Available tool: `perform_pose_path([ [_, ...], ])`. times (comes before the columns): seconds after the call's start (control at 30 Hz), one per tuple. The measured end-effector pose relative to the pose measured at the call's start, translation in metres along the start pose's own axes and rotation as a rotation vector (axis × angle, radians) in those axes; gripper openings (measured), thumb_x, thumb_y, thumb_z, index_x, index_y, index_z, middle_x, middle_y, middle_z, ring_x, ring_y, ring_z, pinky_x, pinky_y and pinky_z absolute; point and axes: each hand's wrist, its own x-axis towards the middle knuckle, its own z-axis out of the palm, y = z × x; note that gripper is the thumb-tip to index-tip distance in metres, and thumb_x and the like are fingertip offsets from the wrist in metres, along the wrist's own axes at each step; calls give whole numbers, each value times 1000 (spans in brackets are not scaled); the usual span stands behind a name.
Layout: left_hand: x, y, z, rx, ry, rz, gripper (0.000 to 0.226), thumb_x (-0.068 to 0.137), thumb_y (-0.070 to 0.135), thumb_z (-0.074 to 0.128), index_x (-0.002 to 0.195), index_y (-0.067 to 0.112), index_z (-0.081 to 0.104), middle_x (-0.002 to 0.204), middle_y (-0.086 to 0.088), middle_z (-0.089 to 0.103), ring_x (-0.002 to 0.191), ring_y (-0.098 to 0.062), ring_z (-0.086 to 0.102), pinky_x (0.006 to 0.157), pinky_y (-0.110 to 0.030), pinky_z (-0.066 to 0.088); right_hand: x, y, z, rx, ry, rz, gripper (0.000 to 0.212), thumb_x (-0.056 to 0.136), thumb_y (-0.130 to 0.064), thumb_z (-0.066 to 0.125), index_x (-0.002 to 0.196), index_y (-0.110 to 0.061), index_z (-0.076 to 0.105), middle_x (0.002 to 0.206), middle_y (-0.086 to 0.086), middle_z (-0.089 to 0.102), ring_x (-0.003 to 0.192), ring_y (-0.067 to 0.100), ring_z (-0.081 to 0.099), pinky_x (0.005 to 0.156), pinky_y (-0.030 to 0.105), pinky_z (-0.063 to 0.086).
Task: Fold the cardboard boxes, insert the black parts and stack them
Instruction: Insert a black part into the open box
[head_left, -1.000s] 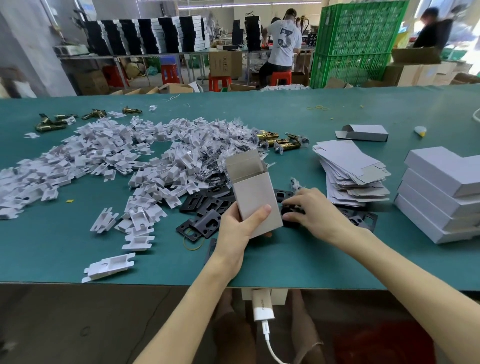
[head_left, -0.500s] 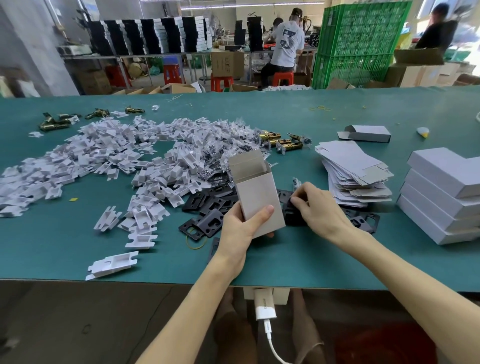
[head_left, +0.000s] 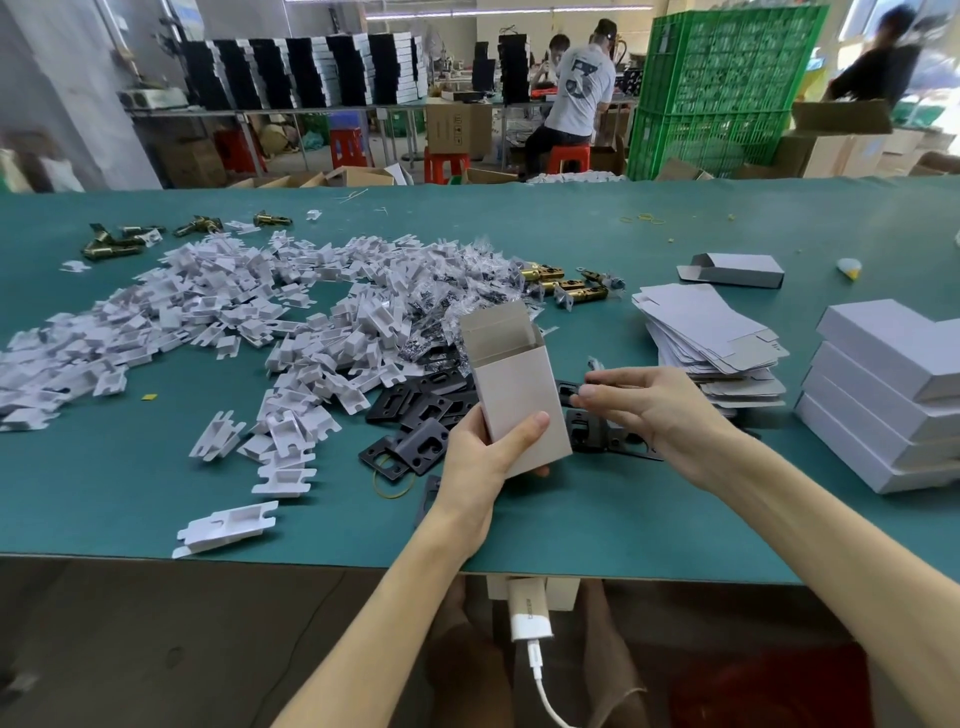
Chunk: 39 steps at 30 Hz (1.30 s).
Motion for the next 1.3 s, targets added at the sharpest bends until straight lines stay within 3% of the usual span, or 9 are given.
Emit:
perform_pose_path([
  [0.07,0,0,0,0,2,-2,36,91,12,78,123,6,66,114,-12,76,99,-26,74,70,-39,62,-1,3,0,-118,-3,8,45,73,-13,87,114,-4,71,104,10,78,98,18,75,79,16,56],
  [0.2,-1,0,1,-4,8,2,33,90,11,78,121,5,66,113,-15,76,95,-25,74,67,-37,61,-1,17,2,-249,40,-10,37,83,-15,82,113,4,69,90,14,78,86,26,77,85,30,61],
  [0.3,-1,0,1,1,9,6,32,91,10,77,120,5,67,113,-15,76,95,-24,73,66,-36,61,1,21,4,-564,114,-142,26,90,-30,76,100,-6,73,74,5,74,65,18,72,62,31,57],
  [0.43,-1,0,1,3,8,8,33,91,11,77,122,4,66,114,-16,75,96,-25,73,68,-40,60,5,17,-2,-1002,280,-283,32,94,-54,62,89,-24,71,93,4,54,84,22,54,75,33,40],
  [0.57,0,-1,0,-5,-1,3,34,91,11,77,122,5,66,115,-17,75,96,-24,73,69,-40,60,5,9,-8,-1262,315,-380,42,102,-44,54,88,-9,71,93,7,50,87,31,55,75,40,46],
  [0.7,0,-2,-1,-4,-10,5,34,91,12,78,122,5,66,114,-15,75,97,-25,73,70,-42,60,4,0,-11,-1580,328,-425,29,104,-30,53,94,-6,66,89,11,62,86,36,60,66,37,42],
  [0.8,1,-3,-2,1,-20,6,36,90,13,79,122,6,66,114,-12,76,99,-26,73,71,-41,62,6,-9,-12,-1466,315,-364,16,100,-20,56,97,-7,64,92,13,68,86,37,61,70,40,48],
  [1.03,3,-5,-2,-3,-40,3,43,86,18,83,125,6,66,115,-13,75,94,-24,73,68,-35,59,-5,-77,11,-555,199,-615,4,94,-16,72,97,-17,70,88,1,74,72,11,72,67,24,57],
  [1.3,-1,-5,-4,20,-114,32,48,79,23,84,123,10,68,112,-11,75,96,-21,72,70,-33,58,-15,-89,69,-1022,-4,-834,9,90,-8,73,98,-11,74,90,1,74,84,19,68,82,39,55],
])
